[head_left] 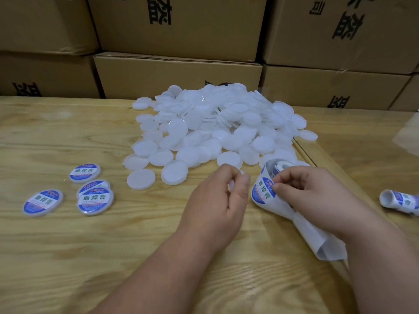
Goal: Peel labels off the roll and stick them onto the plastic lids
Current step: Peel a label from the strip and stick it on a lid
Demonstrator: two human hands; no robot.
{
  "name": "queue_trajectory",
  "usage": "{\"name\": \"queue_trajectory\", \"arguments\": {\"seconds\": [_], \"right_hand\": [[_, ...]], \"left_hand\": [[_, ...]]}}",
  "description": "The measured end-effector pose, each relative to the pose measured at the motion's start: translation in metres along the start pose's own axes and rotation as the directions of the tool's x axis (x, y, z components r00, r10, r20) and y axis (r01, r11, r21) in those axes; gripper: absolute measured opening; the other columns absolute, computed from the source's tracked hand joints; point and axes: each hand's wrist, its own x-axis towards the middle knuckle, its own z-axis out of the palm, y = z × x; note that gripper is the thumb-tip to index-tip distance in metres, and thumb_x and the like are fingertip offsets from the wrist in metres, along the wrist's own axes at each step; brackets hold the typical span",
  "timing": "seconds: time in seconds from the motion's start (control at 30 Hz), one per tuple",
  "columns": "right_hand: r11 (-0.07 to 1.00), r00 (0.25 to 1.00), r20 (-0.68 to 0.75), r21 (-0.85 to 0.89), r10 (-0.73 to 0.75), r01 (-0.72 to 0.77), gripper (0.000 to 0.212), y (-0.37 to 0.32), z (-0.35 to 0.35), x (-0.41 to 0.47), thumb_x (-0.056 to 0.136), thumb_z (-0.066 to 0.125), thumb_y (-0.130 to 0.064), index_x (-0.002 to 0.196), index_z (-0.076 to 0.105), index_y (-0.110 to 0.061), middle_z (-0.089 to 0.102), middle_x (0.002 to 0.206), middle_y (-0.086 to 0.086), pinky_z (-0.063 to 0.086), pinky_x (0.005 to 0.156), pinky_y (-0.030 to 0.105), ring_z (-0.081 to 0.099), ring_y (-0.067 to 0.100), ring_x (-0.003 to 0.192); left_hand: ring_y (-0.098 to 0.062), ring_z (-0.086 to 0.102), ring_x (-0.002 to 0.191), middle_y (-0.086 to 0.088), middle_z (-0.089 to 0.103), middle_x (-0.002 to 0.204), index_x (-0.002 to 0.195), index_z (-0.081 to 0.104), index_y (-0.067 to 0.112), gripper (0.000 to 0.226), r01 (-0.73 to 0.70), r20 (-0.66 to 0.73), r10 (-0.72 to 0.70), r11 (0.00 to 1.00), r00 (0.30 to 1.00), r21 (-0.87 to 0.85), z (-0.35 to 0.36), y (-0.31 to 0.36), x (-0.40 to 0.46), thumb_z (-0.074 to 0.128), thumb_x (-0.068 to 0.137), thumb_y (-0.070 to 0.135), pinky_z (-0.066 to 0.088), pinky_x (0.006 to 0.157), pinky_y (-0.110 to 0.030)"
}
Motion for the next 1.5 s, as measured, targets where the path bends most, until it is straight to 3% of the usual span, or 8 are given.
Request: {"name": "queue_trajectory", "arguments": {"seconds": [0.13,0.2,0.33,0.5,0.67,1.1,1.3,1.5], "right_hand": [[1.0,0.999,0.032,0.009,-0.021,0.021,0.013,0.002,0.004,0.002,0.094,0.068,-0.027,0.091,0.076,-0.037,0.075,0.08,-0.005,0.052,0.069,0.043,0.06,0.007,0.066],[0.999,0.998,0.057,0.016,-0.029,0.029,0.014,0.001,0.004,0.002,0.094,0.068,-0.025,0.092,0.077,-0.036,0.075,0.084,-0.001,0.056,0.073,0.05,0.061,0.012,0.068],[0.995,0.995,0.071,0.066,-0.077,0.072,0.019,0.001,0.005,0.001,0.095,0.068,-0.02,0.093,0.078,-0.036,0.077,0.086,-0.002,0.058,0.077,0.051,0.069,0.026,0.079],[0.982,0.99,0.102,0.172,-0.094,0.076,0.01,0.002,0.007,0.002,0.089,0.073,-0.027,0.095,0.078,-0.034,0.079,0.092,-0.002,0.057,0.079,0.04,0.073,0.012,0.083],[0.977,0.977,0.166,0.185,-0.133,0.102,0.034,0.001,0.007,0.001,0.066,0.079,-0.048,0.092,0.077,-0.027,0.077,0.094,0.001,0.057,0.088,0.039,0.072,0.014,0.091],[0.978,0.969,0.186,0.156,-0.164,0.136,0.02,0.005,0.005,0.001,0.081,0.068,-0.036,0.099,0.079,-0.038,0.078,0.1,-0.008,0.058,0.088,0.032,0.073,0.01,0.098],[0.98,0.982,0.137,0.168,-0.129,0.105,0.021,0.004,0.007,0.003,0.076,0.074,-0.039,0.092,0.078,-0.025,0.078,0.097,0.003,0.056,0.096,0.055,0.074,0.025,0.1],[0.979,0.981,0.12,0.152,-0.154,0.135,0.018,0.003,0.009,0.002,0.078,0.072,-0.038,0.091,0.078,-0.029,0.077,0.093,0.0,0.057,0.095,0.051,0.073,0.023,0.096]], "left_hand": [[-0.001,0.046,0.068,0.016,0.043,0.074,0.084,0.038,0.04,0.008,0.031,0.104,-0.032,0.999,0.994,0.011,0.01,0.005,0.0,0.045,0.085,0.036,0.033,0.06,-0.015],[0.004,0.047,0.083,0.02,0.043,0.085,0.091,0.039,0.045,0.021,-0.008,0.165,-0.005,0.997,0.986,0.077,0.014,0.005,-0.001,0.047,0.082,0.028,0.035,0.07,-0.011],[0.006,0.048,0.101,0.021,0.053,0.098,0.099,0.052,0.047,0.02,-0.041,0.174,0.01,0.984,0.985,0.174,0.019,-0.001,0.001,0.067,0.087,0.042,0.036,0.085,-0.006],[0.004,0.052,0.098,0.02,0.06,0.096,0.098,0.064,0.039,0.019,-0.015,0.078,0.0,0.98,0.997,0.198,0.02,-0.006,0.006,0.075,0.084,0.046,0.039,0.083,-0.008],[0.002,0.055,0.093,0.021,0.06,0.103,0.107,0.068,0.035,0.023,0.003,0.048,-0.012,0.982,0.999,0.187,0.018,-0.007,0.005,0.074,0.086,0.042,0.042,0.081,-0.012],[0.001,0.06,0.091,0.022,0.062,0.099,0.107,0.071,0.034,0.014,0.019,0.026,-0.023,0.986,0.999,0.163,0.016,-0.006,0.006,0.068,0.093,0.034,0.042,0.084,-0.011],[0.002,0.061,0.091,0.021,0.066,0.099,0.104,0.071,0.035,0.015,0.015,0.054,-0.022,0.992,0.998,0.122,0.016,-0.004,0.005,0.072,0.09,0.041,0.042,0.081,-0.007],[0.0,0.061,0.087,0.019,0.064,0.094,0.095,0.069,0.037,0.005,0.019,0.039,-0.024,0.994,0.999,0.111,0.016,-0.004,0.005,0.071,0.09,0.039,0.046,0.078,-0.015]]}}
